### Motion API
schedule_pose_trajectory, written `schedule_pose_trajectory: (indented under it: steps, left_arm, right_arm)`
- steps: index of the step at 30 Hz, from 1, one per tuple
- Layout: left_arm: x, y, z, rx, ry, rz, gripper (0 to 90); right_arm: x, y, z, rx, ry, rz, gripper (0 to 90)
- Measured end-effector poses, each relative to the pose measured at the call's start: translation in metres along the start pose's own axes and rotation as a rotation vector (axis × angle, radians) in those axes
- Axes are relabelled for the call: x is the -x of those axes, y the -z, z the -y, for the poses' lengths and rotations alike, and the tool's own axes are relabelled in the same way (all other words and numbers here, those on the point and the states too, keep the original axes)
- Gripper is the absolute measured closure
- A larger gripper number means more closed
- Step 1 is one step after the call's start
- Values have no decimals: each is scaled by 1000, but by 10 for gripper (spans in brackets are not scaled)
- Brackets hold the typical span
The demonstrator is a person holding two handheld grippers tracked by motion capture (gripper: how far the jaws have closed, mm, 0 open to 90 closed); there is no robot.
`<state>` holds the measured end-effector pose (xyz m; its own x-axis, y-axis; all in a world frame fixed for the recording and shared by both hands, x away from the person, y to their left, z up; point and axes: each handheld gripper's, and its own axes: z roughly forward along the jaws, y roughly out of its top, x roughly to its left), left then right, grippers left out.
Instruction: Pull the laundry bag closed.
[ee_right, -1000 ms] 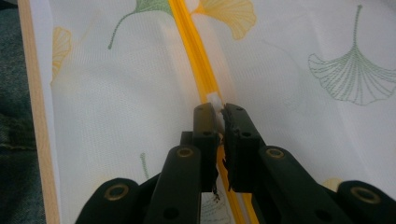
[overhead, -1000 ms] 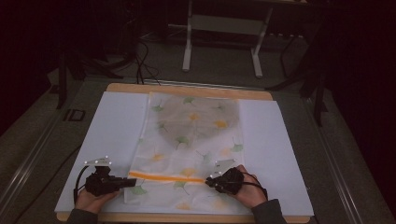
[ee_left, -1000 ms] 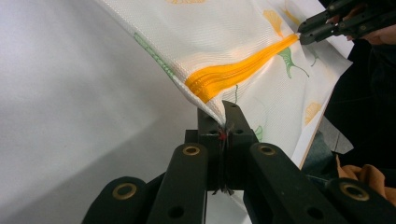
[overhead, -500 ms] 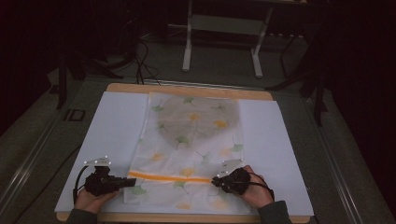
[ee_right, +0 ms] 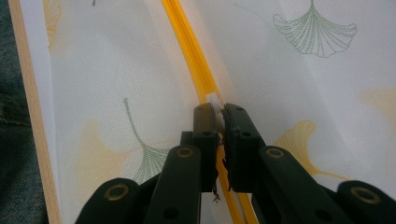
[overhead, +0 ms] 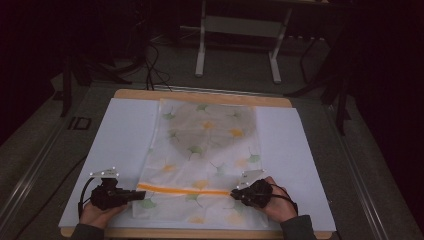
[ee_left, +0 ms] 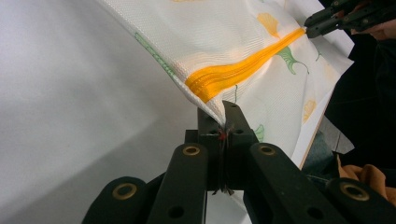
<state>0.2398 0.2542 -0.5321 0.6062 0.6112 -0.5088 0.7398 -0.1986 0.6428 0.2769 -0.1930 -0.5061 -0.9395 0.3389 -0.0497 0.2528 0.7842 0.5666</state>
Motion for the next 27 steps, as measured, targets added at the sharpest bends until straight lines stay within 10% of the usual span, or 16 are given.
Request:
schedule_pose_trajectory:
  steps: [27]
  left_arm:
    - [-1,-1,0,-10,1,1,887]
  right_arm:
    - [8,13,22,-17,-43,24,843]
